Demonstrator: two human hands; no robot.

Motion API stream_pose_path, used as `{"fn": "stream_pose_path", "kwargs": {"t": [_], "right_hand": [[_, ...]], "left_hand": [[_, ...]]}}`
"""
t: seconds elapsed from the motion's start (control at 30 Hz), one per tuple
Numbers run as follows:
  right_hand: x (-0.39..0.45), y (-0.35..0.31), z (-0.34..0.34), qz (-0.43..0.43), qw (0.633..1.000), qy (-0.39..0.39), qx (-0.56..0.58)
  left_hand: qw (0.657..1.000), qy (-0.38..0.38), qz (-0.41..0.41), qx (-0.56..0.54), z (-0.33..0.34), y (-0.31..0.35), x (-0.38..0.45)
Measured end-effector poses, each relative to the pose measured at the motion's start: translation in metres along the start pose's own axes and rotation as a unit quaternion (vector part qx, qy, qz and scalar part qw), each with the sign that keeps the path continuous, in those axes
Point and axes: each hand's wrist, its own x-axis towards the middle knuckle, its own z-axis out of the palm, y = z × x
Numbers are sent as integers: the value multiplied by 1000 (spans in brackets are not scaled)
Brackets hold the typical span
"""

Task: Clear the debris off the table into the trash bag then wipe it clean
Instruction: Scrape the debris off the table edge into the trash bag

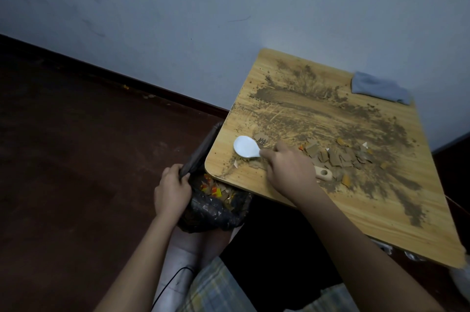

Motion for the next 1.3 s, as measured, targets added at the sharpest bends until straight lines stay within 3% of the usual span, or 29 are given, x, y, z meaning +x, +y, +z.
{"fn": "stream_pose_path", "kwargs": {"t": [0.23,0.47,1.07,1.3], "right_hand": [[-14,0,8,-48,999,-8,18],[-11,3,3,-18,1000,-4,17],[-35,-14,6,-94,994,-38,38],[-24,-4,4,-14,999,-15,43]], "left_hand": [[1000,-10,-2,2,0,1,-1],[1000,-7,0,4,1,2,-1],[1000,3,-6,-1,2,0,1],[1000,-1,-1,6,1,1,1]]}}
